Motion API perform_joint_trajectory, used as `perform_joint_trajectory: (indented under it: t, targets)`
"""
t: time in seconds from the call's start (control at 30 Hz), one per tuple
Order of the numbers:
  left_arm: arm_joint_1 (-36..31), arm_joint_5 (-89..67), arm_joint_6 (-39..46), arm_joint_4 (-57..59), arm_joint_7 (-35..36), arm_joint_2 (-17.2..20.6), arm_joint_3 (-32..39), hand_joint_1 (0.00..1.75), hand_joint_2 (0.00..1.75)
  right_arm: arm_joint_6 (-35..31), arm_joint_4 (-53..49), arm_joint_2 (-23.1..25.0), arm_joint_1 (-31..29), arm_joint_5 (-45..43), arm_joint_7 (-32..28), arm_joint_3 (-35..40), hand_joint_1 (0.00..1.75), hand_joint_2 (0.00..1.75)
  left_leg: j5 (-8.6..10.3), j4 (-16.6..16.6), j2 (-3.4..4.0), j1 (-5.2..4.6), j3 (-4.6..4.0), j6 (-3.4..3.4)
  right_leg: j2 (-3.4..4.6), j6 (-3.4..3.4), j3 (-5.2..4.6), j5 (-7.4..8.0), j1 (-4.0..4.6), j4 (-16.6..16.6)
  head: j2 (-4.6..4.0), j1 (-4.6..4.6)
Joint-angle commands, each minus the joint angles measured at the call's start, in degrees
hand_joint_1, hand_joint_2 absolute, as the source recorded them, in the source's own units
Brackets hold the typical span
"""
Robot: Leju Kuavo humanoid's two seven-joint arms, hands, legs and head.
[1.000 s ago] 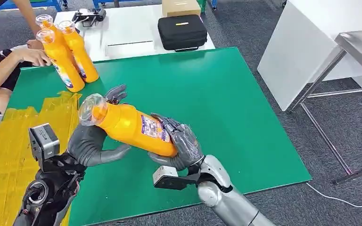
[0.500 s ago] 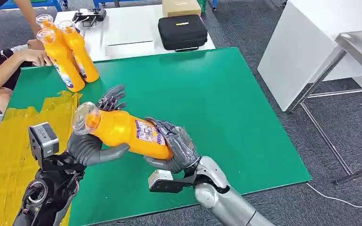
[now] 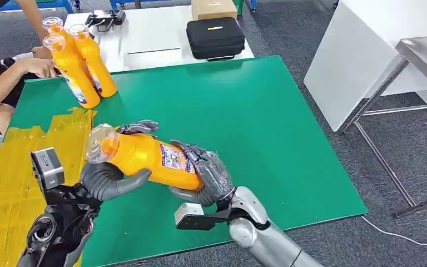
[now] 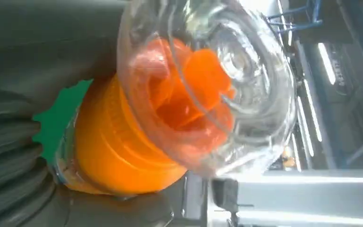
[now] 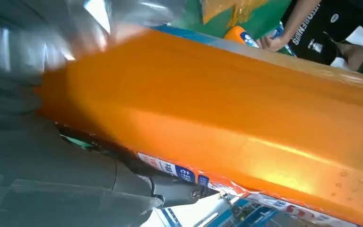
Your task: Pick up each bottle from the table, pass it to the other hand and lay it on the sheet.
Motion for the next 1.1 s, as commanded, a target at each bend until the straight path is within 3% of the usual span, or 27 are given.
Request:
perform_joint_trajectory:
  t: [0.03, 0.3, 0.33, 0.37, 0.47, 0.5, 0.53, 0.63, 0.67, 0.77, 0.87, 1.1]
  targets:
    - [-3.1, 2.6, -1.5, 3.9, 0.5, -2.0, -3.9, 1.75, 1.75, 1.0, 2.0, -0.4, -2.9, 0.7, 1.0, 3.0, 1.75, 1.75, -0.11, 0.0, -0.08, 0.05, 0.29, -0.08, 0.12, -0.12, 0.36, -0.12, 0.03, -0.1, 0.00, 0.02]
    - [-4.0, 4.7, -2.3, 4.6, 0.7, -2.5, -3.1, 1.75, 1.75, 1.7, 3.9, 1.4, -4.6, 1.2, 1.4, 2.5, 1.75, 1.75, -0.06, 0.0, 0.00, 0.03, 0.16, -0.07, 0.14, -0.09, 0.19, -0.06, 0.02, 0.0, 0.00, 0.00]
    - [-4.2, 4.8, -2.4, 4.7, 0.7, -2.6, -3.1, 1.75, 1.75, 1.7, 4.0, 1.5, -4.7, 1.3, 1.4, 2.3, 1.75, 1.75, -0.22, 0.0, 0.02, 0.06, 0.54, -0.15, 0.33, -0.20, 0.58, -0.21, 0.03, -0.1, 0.00, 0.02]
    - [-4.3, 4.9, -2.5, 4.8, 0.7, -2.7, -3.1, 1.75, 1.75, 1.5, 4.1, 1.6, -4.8, 1.4, 1.5, 2.2, 1.75, 1.75, -0.08, 0.0, 0.00, 0.03, 0.19, -0.07, 0.16, -0.10, 0.23, -0.08, 0.02, 0.0, 0.00, 0.00]
    - [-4.2, 5.1, -2.5, 4.7, 0.6, -2.6, -2.6, 1.75, 1.75, 0.7, 3.7, 1.7, -4.4, 1.0, 1.8, 0.9, 1.75, 1.75, -0.08, 0.0, -0.01, 0.03, 0.22, -0.07, 0.15, -0.09, 0.26, -0.08, 0.02, 0.0, 0.00, 0.00]
    - [-4.0, 5.2, -2.1, 4.4, 0.4, -2.6, -2.0, 1.75, 1.75, 0.3, 3.0, 1.5, -4.1, 0.7, 1.8, 0.3, 1.34, 1.75, -0.14, 0.0, -0.01, 0.05, 0.38, -0.11, 0.22, -0.14, 0.43, -0.14, 0.02, -0.1, 0.00, 0.02]
    - [-3.5, 5.3, -1.6, 4.0, -0.1, -2.6, -0.9, 1.75, 1.75, -0.1, 1.4, 1.1, -3.6, 0.2, 1.9, -0.7, 0.00, 1.75, -0.08, 0.0, -0.03, 0.03, 0.21, -0.07, 0.13, -0.09, 0.26, -0.08, 0.02, 0.0, 0.00, 0.02]
    - [-2.5, 5.1, -0.5, 2.5, -1.1, -2.7, 2.4, 1.75, 1.75, 0.4, -2.3, 0.4, -2.1, -2.6, 2.3, -2.7, 0.00, 1.75, -0.07, 0.0, 0.00, 0.02, 0.15, -0.06, 0.14, -0.08, 0.19, -0.07, 0.01, 0.0, 0.00, 0.02]
    - [-2.5, 4.8, 0.5, 1.9, -1.7, -2.7, 4.5, 1.75, 1.75, 1.0, -5.0, -0.3, -0.8, -5.5, 1.7, -3.9, 0.00, 1.75, -0.26, 0.0, 0.02, 0.05, 0.55, -0.15, 0.33, -0.19, 0.60, -0.24, 0.02, -0.1, 0.00, 0.00]
    - [-2.1, 2.8, 3.3, 0.2, -2.4, -2.7, 9.8, 1.75, 1.75, 2.2, -12.4, -1.9, 2.1, -10.9, 1.0, -6.5, 0.00, 1.75, -0.09, 0.0, -0.06, 0.03, 0.14, -0.07, 0.09, -0.09, 0.20, -0.10, 0.02, 0.0, 0.00, 0.02]
    - [-2.2, -29.1, 21.0, -0.5, -2.5, -2.2, 15.1, 1.75, 1.75, 4.8, -23.0, -3.4, 6.2, -20.9, 0.2, -11.4, 0.00, 1.75, -0.16, 0.1, -0.10, 0.04, 0.20, -0.11, 0.11, -0.13, 0.27, -0.20, 0.03, 0.0, 0.00, 0.02]
    - [-2.2, -29.4, 20.9, 0.4, -3.2, -2.7, 15.6, 1.75, 1.75, 5.5, -24.1, -3.6, 6.9, -21.4, 0.5, -12.2, 0.00, 1.75, -0.12, 0.0, -0.06, 0.03, 0.22, -0.07, 0.06, -0.09, 0.29, -0.13, 0.02, 0.0, 0.00, -0.02]
